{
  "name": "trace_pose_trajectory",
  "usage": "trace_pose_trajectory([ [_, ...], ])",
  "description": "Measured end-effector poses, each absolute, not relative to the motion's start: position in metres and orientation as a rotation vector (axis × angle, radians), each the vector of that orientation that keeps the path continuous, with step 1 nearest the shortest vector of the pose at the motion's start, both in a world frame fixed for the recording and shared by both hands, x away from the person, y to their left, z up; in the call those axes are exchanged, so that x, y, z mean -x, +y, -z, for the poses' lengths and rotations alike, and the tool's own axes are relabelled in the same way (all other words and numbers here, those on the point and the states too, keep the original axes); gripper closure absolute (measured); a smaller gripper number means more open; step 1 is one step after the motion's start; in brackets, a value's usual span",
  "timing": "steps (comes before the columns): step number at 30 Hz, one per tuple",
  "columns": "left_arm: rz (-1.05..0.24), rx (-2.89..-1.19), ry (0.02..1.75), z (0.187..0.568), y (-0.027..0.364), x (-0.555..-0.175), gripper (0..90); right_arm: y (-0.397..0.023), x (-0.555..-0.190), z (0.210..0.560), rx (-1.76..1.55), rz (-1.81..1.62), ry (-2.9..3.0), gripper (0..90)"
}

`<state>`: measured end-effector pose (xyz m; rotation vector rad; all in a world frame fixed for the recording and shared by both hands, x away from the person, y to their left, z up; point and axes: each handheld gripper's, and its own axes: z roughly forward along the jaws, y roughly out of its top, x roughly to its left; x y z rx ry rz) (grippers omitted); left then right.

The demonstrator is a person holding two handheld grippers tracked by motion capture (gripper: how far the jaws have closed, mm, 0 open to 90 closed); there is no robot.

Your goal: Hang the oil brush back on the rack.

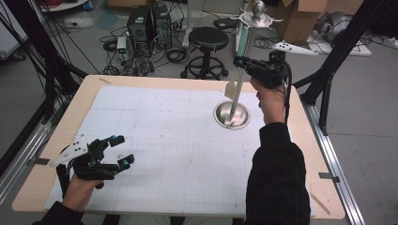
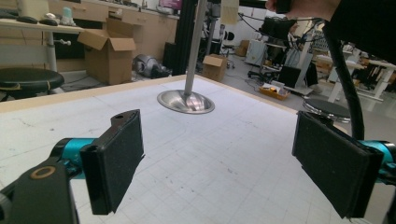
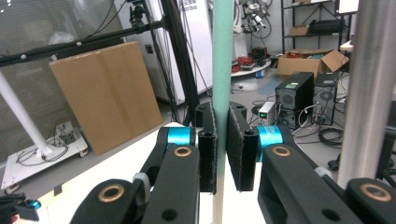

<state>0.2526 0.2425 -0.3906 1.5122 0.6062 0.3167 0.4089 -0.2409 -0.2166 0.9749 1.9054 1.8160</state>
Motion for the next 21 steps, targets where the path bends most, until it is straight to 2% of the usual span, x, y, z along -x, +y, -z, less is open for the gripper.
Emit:
trace_pose_trajectory([
  [13,-0.313,-1.512,0.607,0.391,0.243,-0.252,16.8,-0.242,-0.409,0.219,-1.024,-1.773,1.887,80.8],
  [14,-0.315,-1.51,0.61,0.391,0.243,-0.253,16.8,-0.242,-0.408,0.219,-1.026,-1.768,1.888,76.4],
  [16,-0.314,-1.507,0.613,0.391,0.244,-0.252,16.8,-0.241,-0.406,0.219,-1.033,-1.722,1.861,58.6],
  [17,-0.312,-1.506,0.615,0.391,0.244,-0.252,16.8,-0.241,-0.403,0.22,-1.038,-1.694,1.848,52.5],
  [21,-0.312,-1.502,0.618,0.392,0.246,-0.251,17.0,-0.241,-0.391,0.226,-1.026,-1.64,1.819,37.5],
])
